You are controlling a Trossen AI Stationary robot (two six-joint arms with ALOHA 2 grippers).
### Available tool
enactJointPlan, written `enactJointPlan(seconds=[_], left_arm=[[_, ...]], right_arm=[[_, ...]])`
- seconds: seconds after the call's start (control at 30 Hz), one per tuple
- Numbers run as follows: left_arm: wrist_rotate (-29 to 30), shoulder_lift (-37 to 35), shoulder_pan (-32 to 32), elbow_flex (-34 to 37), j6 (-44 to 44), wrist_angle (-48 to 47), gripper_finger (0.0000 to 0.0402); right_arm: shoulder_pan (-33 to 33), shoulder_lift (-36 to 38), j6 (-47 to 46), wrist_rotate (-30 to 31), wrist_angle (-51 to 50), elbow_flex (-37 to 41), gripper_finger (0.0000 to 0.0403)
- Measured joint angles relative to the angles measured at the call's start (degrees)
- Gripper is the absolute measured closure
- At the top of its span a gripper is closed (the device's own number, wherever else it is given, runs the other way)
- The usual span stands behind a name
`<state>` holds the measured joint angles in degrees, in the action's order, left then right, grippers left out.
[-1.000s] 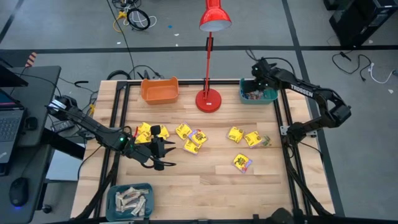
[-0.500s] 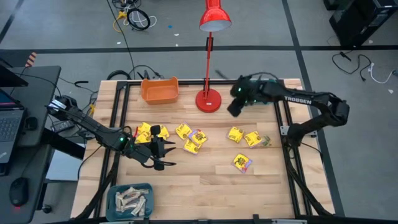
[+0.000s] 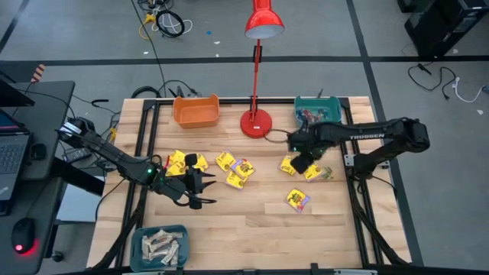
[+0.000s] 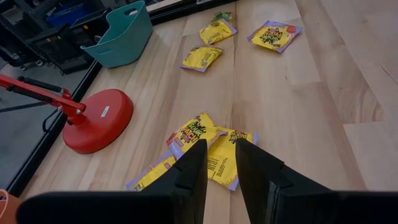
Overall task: Sort candy
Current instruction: Put the small green candy into the green bin
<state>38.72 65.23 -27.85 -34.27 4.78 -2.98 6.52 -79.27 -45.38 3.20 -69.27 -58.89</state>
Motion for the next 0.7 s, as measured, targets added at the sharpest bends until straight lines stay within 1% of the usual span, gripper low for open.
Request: enactJointPlan(seconds=[0.1, 0.2, 0.4, 0.7], left_arm=[[0.00, 0.00, 0.00, -0.01, 0.01, 0.00, 0.0314], [0.00, 0.00, 0.02, -0.01, 0.00, -0.11, 0.0314], [0.00, 0.00, 0.00, 0.00, 0.00, -2.36, 0.0314], [0.00, 0.00, 0.00, 0.00, -1.45, -2.95, 0.0314]], right_arm=[[-2.64, -0.01, -9.10, 0.23, -6.84, 0.00, 0.0295], [-5.35, -0.02, -15.32, 0.59, -9.35, 0.00, 0.0295], [-11.25, -0.02, -23.42, 0.00, -9.09, 1.71, 0.0293], [-18.86, -0.06, -37.54, -1.44, -6.32, 7.86, 0.0264]])
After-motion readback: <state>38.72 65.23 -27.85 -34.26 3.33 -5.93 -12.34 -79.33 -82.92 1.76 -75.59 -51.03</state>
